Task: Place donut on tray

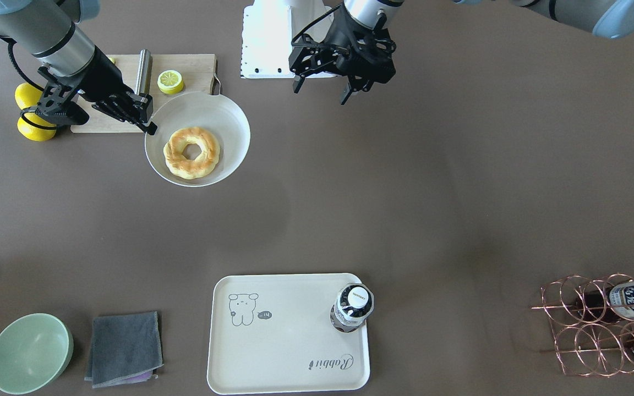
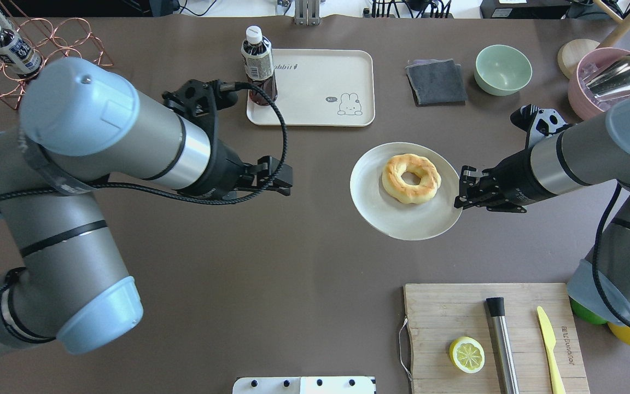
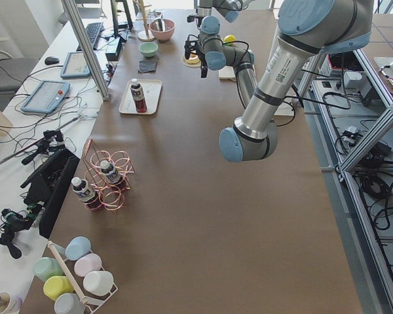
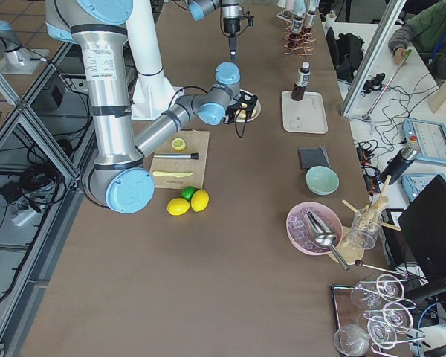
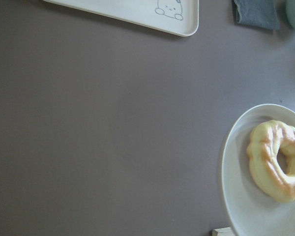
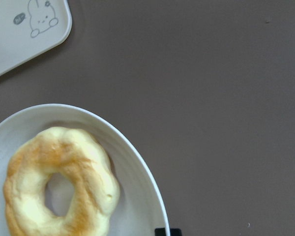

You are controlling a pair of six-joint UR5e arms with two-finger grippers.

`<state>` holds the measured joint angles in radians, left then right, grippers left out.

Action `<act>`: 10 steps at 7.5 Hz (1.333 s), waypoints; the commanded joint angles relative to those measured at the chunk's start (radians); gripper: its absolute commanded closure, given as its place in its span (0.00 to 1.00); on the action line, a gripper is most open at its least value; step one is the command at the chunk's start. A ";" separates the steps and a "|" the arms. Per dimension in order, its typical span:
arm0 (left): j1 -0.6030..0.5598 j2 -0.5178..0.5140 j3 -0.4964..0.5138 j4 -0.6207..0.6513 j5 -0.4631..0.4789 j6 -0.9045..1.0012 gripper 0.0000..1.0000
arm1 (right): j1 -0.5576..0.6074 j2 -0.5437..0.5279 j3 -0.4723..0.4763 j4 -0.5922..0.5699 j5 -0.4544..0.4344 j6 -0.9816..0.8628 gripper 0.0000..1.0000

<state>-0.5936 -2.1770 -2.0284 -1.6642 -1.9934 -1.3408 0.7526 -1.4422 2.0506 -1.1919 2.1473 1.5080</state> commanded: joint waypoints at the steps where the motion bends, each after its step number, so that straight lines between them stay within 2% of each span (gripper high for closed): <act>1: -0.126 0.130 -0.072 -0.005 -0.120 0.100 0.02 | 0.071 0.153 -0.186 -0.012 -0.014 0.205 1.00; 2: -0.138 0.166 -0.087 -0.005 -0.122 0.135 0.02 | 0.095 0.269 -0.304 -0.035 -0.017 0.263 1.00; 3: -0.158 0.212 -0.105 -0.005 -0.125 0.199 0.02 | 0.108 0.399 -0.442 -0.078 -0.058 0.274 1.00; 5: -0.312 0.316 -0.101 -0.005 -0.271 0.407 0.02 | 0.108 0.651 -0.745 -0.074 -0.128 0.352 1.00; 7: -0.397 0.379 -0.087 -0.003 -0.321 0.555 0.02 | 0.090 0.739 -0.840 -0.068 -0.156 0.432 1.00; 9: -0.417 0.382 -0.081 -0.003 -0.347 0.566 0.02 | 0.033 0.767 -0.969 0.119 -0.271 0.555 1.00; 10: -0.417 0.382 -0.079 -0.005 -0.347 0.566 0.02 | 0.013 0.767 -0.978 0.133 -0.309 0.566 1.00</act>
<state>-1.0019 -1.7987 -2.1111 -1.6676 -2.3321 -0.7849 0.8075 -0.6862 1.1315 -1.1431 1.9208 2.0125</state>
